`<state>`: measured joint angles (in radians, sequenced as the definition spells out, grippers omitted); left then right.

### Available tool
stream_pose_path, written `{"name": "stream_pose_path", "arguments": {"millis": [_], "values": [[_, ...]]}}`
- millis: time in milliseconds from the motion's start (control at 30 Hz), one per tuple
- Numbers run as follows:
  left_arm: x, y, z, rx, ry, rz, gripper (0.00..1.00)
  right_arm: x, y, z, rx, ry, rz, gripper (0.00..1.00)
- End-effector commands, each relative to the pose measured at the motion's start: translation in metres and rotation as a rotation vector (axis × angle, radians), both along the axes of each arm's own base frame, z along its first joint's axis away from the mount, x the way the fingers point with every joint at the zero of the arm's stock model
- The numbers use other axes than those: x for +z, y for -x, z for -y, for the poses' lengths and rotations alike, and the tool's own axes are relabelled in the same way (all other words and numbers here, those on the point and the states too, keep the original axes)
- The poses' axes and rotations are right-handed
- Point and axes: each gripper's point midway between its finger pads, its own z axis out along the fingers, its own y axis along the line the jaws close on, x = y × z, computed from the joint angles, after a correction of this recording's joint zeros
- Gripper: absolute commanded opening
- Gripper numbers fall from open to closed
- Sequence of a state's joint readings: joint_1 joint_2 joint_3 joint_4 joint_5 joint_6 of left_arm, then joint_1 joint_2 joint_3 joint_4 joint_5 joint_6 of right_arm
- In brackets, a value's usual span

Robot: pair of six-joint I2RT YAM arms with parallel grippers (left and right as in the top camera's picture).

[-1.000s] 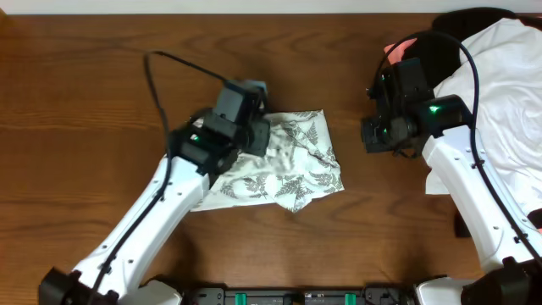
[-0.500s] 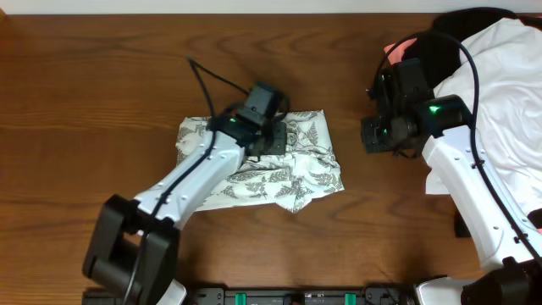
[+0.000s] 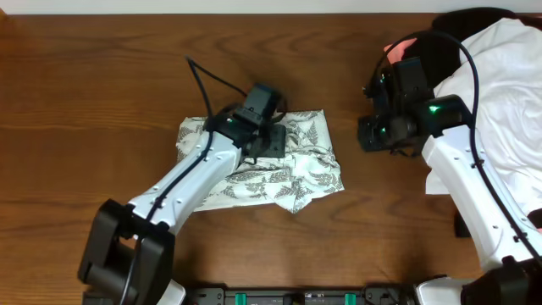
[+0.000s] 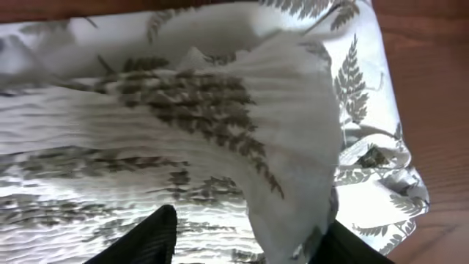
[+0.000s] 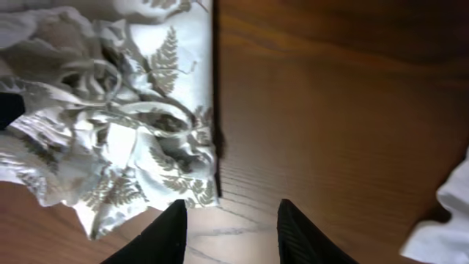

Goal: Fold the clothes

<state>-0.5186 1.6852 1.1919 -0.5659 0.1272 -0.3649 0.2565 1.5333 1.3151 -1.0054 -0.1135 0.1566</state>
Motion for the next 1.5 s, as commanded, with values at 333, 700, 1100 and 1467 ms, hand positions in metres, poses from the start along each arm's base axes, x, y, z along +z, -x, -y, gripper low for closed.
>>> {"name": "stream_pose_path", "arguments": {"millis": [333,700,1100,1467], "values": [[-0.026,0.002,-0.004,-0.009,-0.056,-0.054,0.56,-0.076,-0.019,-0.052,0.069,-0.233,-0.21,0.49],[-0.067,0.009,-0.015,0.001,-0.145,-0.148,0.57,-0.133,-0.016,-0.061,0.068,-0.248,-0.34,0.48],[-0.069,0.01,-0.016,0.001,-0.149,-0.155,0.57,-0.167,0.004,-0.081,0.111,-0.246,-0.446,0.49],[-0.07,0.012,-0.017,0.0,-0.154,-0.164,0.57,-0.169,-0.002,-0.074,0.065,-0.243,-0.441,0.01]]}}
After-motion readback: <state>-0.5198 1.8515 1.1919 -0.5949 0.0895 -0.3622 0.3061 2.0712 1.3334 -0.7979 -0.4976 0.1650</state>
